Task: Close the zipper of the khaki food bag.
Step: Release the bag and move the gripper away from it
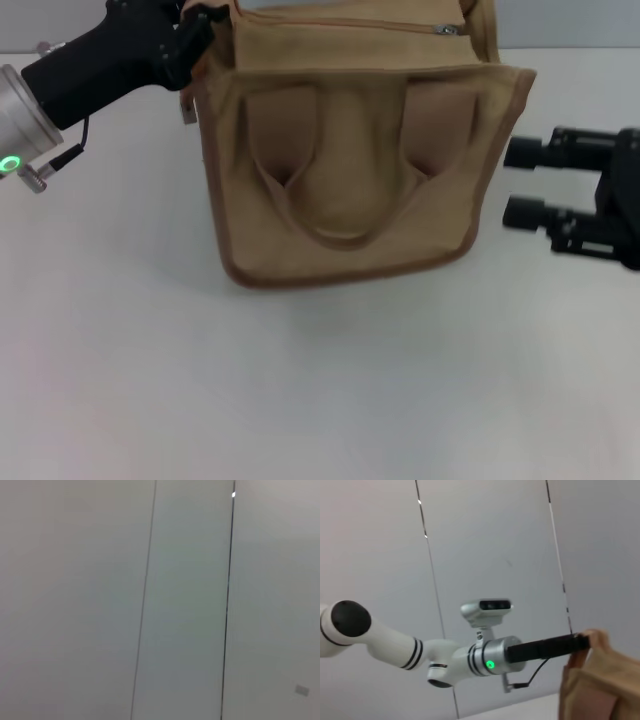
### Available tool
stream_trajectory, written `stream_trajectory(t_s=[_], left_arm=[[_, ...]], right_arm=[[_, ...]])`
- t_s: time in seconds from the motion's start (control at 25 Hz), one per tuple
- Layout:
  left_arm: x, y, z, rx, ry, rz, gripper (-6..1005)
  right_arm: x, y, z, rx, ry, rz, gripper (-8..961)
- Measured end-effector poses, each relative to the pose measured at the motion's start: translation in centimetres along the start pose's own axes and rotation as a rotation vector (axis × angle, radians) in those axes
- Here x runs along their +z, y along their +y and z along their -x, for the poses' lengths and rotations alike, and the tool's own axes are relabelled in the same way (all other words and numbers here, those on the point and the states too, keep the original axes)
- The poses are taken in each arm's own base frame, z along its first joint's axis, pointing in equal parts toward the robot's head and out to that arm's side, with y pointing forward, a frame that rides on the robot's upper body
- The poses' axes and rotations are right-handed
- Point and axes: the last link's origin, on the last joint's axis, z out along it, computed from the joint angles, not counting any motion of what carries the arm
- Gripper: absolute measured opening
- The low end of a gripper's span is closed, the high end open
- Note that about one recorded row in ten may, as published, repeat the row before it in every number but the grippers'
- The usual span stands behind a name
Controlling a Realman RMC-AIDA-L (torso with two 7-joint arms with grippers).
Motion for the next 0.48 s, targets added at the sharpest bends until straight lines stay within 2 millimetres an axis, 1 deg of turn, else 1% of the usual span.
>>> stream_trajectory(t_s=[0.08, 0.12, 0.16, 0.2, 0.28, 0.32, 0.36, 0.48], left_arm=[[0.1, -0.2, 0.0, -0.001, -0.005, -0.008, 9], [0.3, -0.5, -0.3, 0.0, -0.012, -0.017, 9], [0.3, -0.6, -0.4, 0.001, -0.015, -0.017, 10], [0.3, -0.6, -0.5, -0.001, -0.016, -0.017, 10], [0.3, -0.7, -0.5, -0.005, -0.015, -0.019, 10], [0.2, -0.6, -0.5, -0.01, -0.013, -0.021, 10], [0.2, -0.6, -0.5, -0.011, -0.013, -0.02, 10], [0.2, -0.6, -0.4, -0.013, -0.012, -0.019, 10]], right_arm=[[0.1, 0.3, -1.0, 0.017, -0.011, 0.007, 535], [0.2, 0.4, -1.9, 0.035, -0.009, 0.008, 567], [0.2, 0.4, -1.9, 0.035, -0.009, 0.008, 600], [0.5, 0.5, -2.8, 0.054, 0.0, 0.012, 632], [0.6, 0.5, -3.1, 0.059, 0.005, 0.013, 664], [0.8, 0.5, -3.9, 0.056, 0.015, 0.009, 681], [0.8, 0.5, -3.9, 0.056, 0.015, 0.009, 697], [1.2, 0.7, -5.2, 0.024, 0.013, -0.004, 728]])
